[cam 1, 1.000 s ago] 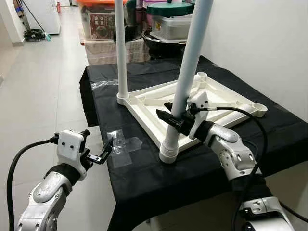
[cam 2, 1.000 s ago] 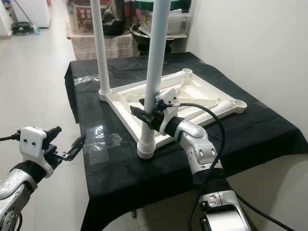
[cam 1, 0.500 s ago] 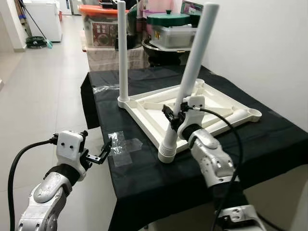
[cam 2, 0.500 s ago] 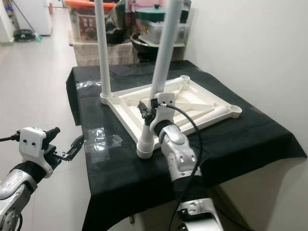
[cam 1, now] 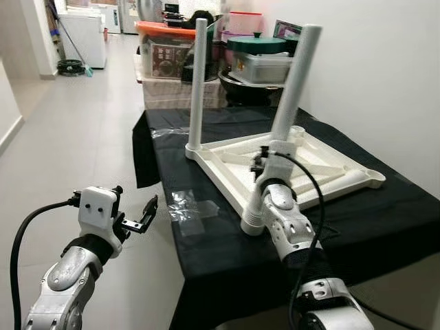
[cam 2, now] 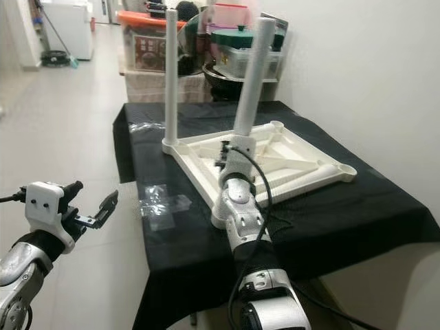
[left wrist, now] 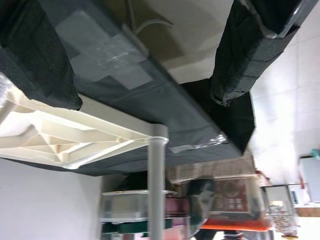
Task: Building children table
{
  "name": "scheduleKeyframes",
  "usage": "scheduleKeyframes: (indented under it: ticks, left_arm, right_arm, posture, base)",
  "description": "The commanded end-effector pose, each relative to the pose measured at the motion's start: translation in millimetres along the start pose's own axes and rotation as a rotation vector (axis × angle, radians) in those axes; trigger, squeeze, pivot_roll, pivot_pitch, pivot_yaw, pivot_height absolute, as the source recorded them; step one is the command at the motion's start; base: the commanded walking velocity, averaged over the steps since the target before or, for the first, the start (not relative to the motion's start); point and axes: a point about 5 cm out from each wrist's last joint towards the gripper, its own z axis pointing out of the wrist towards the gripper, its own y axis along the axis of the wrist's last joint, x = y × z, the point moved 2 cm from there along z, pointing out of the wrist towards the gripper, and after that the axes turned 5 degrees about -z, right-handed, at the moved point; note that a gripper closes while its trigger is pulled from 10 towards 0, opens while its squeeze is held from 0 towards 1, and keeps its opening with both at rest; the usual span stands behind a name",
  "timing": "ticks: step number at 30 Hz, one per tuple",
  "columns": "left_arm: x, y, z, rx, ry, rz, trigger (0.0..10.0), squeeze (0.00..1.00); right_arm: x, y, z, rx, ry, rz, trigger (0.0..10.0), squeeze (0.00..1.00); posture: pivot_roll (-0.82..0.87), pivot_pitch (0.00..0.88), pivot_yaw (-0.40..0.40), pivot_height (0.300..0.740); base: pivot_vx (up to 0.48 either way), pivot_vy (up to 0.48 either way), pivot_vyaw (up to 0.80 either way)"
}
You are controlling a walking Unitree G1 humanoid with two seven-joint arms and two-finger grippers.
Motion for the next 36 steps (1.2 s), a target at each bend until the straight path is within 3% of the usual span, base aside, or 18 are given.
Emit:
scheduleKeyframes:
  ticks: [1, 5, 18, 19, 20, 21, 36]
  left_arm:
    - [0.1, -5, 0.4, 0.015, 0.007, 0.005, 10.0, 0.00]
    - [2.8, -4, 1.0, 0.011, 0.023, 0.011, 10.0, 0.00]
    - [3.3, -6, 2.3, 0.012, 0.032, 0.015, 10.0, 0.00]
    - [3.2, -6, 2.3, 0.012, 0.032, 0.015, 10.0, 0.00]
    - [3.1, -6, 2.4, 0.012, 0.032, 0.015, 10.0, 0.00]
    - [2.8, -6, 2.5, 0.013, 0.032, 0.015, 10.0, 0.00]
    - [1.0, -8, 4.6, 0.015, 0.017, 0.020, 10.0, 0.00]
  right_arm:
    - [-24.0, -37, -0.3, 0.138, -0.120, -0.040, 0.0, 0.00]
    - [-26.2, -35, -3.2, 0.109, -0.181, -0.054, 0.0, 0.00]
    - [-14.9, -24, -3.6, 0.057, -0.184, -0.053, 0.0, 0.00]
    - [-14.9, -24, -3.5, 0.058, -0.184, -0.050, 3.9, 0.00]
    - [-15.0, -23, -3.4, 0.059, -0.184, -0.048, 3.9, 0.00]
    - [-14.4, -23, -3.0, 0.063, -0.170, -0.036, 10.0, 0.00]
    - [-8.2, -3, -5.4, 0.042, -0.115, -0.004, 10.0, 0.00]
  posture:
    - [0.10, 0.000, -0.119, 0.740]
    - [0.10, 0.000, -0.116, 0.740]
    - [0.09, 0.000, -0.111, 0.740]
    - [0.09, 0.000, -0.111, 0.740]
    - [0.09, 0.000, -0.111, 0.740]
    - [0.09, 0.000, -0.111, 0.740]
    - [0.08, 0.000, -0.104, 0.740]
  base:
    - [0.000, 0.000, 0.00]
    - [0.000, 0.000, 0.00]
    - [0.000, 0.000, 0.00]
    - [0.000, 0.000, 0.00]
    - [0.000, 0.000, 0.00]
    - [0.000, 0.000, 0.00]
    - [0.000, 0.000, 0.00]
